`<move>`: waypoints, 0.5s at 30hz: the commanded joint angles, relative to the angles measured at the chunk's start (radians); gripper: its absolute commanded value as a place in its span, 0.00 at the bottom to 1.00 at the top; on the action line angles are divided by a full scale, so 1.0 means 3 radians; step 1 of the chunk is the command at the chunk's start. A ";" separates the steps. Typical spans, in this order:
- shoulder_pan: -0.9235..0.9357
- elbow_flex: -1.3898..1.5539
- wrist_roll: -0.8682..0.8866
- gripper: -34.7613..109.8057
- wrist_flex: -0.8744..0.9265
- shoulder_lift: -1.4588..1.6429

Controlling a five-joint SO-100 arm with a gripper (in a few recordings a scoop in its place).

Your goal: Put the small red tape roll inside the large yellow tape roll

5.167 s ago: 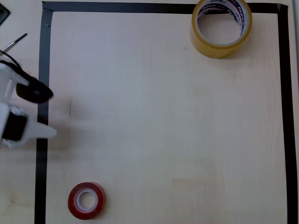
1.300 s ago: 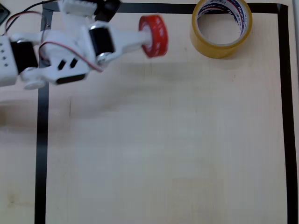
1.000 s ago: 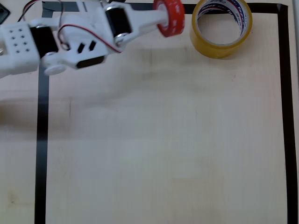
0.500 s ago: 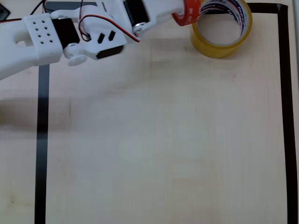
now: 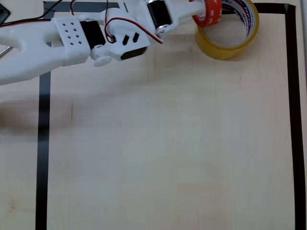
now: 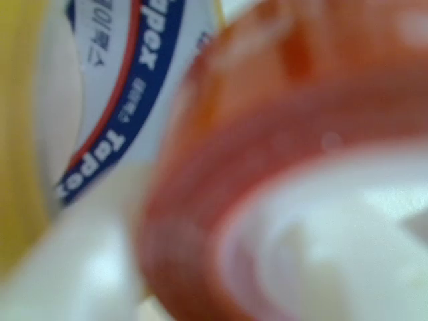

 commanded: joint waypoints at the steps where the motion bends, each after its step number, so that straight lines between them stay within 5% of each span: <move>1: 0.0087 -0.0624 0.0036 0.24 -0.0230 0.0102; 15: 0.0205 -0.0588 0.0036 0.34 0.0020 0.0082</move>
